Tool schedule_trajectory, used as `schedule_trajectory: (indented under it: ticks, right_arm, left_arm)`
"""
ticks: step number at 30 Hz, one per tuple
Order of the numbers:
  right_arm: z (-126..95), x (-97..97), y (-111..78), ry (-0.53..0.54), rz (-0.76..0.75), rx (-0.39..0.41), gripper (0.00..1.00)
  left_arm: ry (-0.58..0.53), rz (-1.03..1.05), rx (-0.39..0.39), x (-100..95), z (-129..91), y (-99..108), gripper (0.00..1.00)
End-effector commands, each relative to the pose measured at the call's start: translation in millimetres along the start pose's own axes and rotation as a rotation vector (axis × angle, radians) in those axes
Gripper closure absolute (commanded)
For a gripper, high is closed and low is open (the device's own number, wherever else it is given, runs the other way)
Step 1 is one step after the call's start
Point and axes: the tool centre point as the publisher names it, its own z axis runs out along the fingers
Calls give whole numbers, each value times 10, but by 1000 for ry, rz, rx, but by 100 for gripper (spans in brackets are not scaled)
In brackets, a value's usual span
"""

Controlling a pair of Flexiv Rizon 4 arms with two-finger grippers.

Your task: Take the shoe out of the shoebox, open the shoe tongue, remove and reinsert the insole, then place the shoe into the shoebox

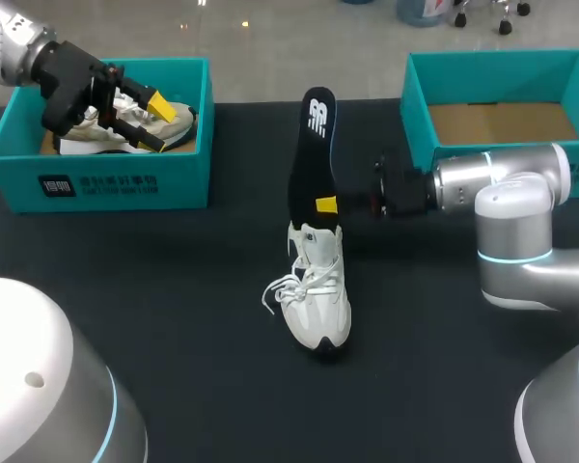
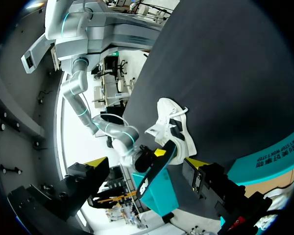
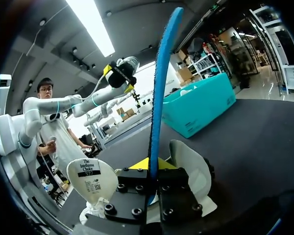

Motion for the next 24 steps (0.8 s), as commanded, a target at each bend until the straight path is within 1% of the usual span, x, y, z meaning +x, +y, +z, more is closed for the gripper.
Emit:
schedule_trajectory:
  ticks: [1,3,9,13,16,19,20,21,22,24]
  right_arm:
    - [65,-8,-116,1,5,13,100]
    - [80,3,-172,-4,14,30,100]
    - [83,33,-328,-2,47,41,100]
    - [81,72,-394,-5,61,47,100]
    - [79,91,-394,-8,64,49,100]
    - [56,115,-311,-16,47,33,100]
    - [53,126,-282,-17,39,31,96]
    - [49,141,-250,-19,31,29,78]
    - [44,155,-219,-20,25,29,71]
    - [36,177,-169,-23,11,31,62]
  left_arm:
    - [3,1,2,-1,-7,-2,0]
    - [3,1,2,-1,-7,-2,0]
    - [3,1,2,-1,-7,-2,0]
    - [3,1,2,-1,-7,-2,0]
    - [3,1,2,-1,-7,-2,0]
    - [3,1,2,-1,-7,-2,0]
    - [3,1,2,-1,-7,-2,0]
    - [3,1,2,-1,-7,-2,0]
    - [3,1,2,-1,-7,-2,0]
    - [3,1,2,-1,-7,-2,0]
